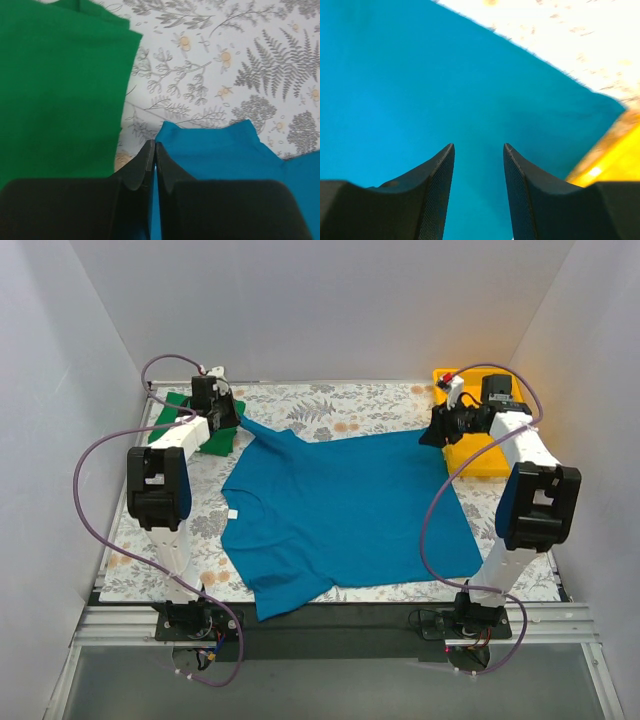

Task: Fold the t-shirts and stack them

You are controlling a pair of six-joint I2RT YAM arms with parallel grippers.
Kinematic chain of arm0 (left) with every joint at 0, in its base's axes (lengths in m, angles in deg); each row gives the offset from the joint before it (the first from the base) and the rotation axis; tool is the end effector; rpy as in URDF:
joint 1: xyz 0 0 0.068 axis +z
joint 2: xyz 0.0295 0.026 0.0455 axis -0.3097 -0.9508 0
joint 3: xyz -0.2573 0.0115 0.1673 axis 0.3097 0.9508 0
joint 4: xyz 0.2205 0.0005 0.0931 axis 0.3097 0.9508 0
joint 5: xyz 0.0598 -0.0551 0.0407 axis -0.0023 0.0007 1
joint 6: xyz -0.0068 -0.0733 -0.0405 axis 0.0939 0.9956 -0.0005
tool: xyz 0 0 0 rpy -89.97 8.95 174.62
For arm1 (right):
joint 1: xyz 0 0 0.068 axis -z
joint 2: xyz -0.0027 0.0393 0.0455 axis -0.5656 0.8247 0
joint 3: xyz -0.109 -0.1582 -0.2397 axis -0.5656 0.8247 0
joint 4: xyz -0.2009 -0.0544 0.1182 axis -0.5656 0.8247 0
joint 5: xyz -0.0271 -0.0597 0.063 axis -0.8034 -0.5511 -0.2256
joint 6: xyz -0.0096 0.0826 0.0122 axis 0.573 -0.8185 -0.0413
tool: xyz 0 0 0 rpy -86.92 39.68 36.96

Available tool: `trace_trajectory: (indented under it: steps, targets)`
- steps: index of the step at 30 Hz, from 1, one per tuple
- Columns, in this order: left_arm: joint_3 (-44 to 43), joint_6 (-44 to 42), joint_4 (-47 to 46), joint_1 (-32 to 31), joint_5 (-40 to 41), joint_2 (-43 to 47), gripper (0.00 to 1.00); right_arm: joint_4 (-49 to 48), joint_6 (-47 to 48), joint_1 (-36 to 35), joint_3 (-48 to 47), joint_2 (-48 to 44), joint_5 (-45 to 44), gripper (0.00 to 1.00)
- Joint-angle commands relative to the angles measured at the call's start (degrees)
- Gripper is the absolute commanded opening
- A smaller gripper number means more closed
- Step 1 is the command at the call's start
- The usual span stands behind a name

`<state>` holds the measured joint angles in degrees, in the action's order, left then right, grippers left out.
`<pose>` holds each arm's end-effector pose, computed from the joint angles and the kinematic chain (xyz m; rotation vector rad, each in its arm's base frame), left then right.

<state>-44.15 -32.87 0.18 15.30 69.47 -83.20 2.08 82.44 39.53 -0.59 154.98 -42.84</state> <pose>0.4911 -0.0336 0.2274 -0.8291 2.1702 -0.6205 0.3877 0.0175 0.2834 -0.7733 2.1212 0.6577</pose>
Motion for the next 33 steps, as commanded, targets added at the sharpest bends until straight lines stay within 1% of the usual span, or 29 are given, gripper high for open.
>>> trace_trajectory:
  steps: [1, 2, 5, 8, 9, 12, 13, 15, 17, 18, 19, 21, 24, 26, 30, 33]
  targets:
    - [2.7, 1.4, -3.6, 1.9, 1.2, 4.8, 0.00, -1.4, -5.6, -0.5, -8.3, 5.4, -4.2, 0.51]
    - [3.1, 1.5, -4.3, 2.2, 1.1, 5.0, 0.00, -1.4, -6.1, -0.9, -11.4, 7.7, -4.5, 0.51]
    - [3.2, 2.2, -5.4, 2.7, 0.2, 4.5, 0.00, -1.0, -5.9, -1.9, -16.3, 12.0, -6.2, 0.52]
    - [2.3, 2.3, -5.6, 2.7, -0.4, 3.8, 0.00, -0.3, -5.2, -3.2, -20.4, 16.3, -10.8, 0.53]
    - [2.0, 2.2, -5.6, 2.7, -0.4, 3.5, 0.00, -0.1, -5.2, -3.4, -23.0, 17.5, -13.3, 0.53]
    - [2.1, 2.1, -5.9, 2.7, 0.5, 3.8, 0.00, 0.4, -5.7, -4.1, -27.0, 22.5, -16.5, 0.53]
    - [2.5, 2.2, -6.3, 4.5, 0.6, 4.1, 0.00, 0.3, -6.3, -4.3, -27.8, 23.3, -17.3, 0.53]
    - [3.2, 2.4, -7.0, 5.0, 0.2, 4.6, 0.00, 0.2, -6.9, -4.7, -30.3, 24.9, -20.0, 0.52]
    - [3.5, 2.7, -7.3, 5.3, -0.6, 4.9, 0.00, 0.1, -8.5, -5.0, -32.4, 27.2, -22.3, 0.51]
    - [3.5, 2.7, -7.3, 5.3, -0.7, 4.9, 0.00, 0.0, -9.2, -5.0, -33.5, 28.2, -25.1, 0.51]
    - [3.5, 2.7, -7.5, 5.2, -1.2, 4.9, 0.00, -0.1, -10.8, -6.6, -35.8, 29.8, -26.5, 0.50]
    - [3.5, 2.9, -7.5, 5.3, -1.3, 4.8, 0.00, -0.3, -12.1, -6.8, -37.9, 31.3, -29.9, 0.50]
    - [4.3, 2.9, -7.7, 5.4, -1.0, 5.2, 0.00, -1.4, -13.6, -6.8, -39.2, 32.8, -33.3, 0.49]
    - [4.6, 2.8, -8.1, 5.3, -1.0, 5.6, 0.00, -1.9, -13.6, -6.8, -39.3, 33.5, -33.7, 0.49]
    - [4.7, 2.9, -8.3, 5.5, -1.8, 5.8, 0.00, -2.7, -13.4, -7.0, -40.5, 35.1, -30.2, 0.49]
    - [4.7, 3.1, -8.3, 5.5, -2.1, 5.7, 0.00, -3.1, -14.1, -7.8, -42.7, 37.2, -29.7, 0.49]
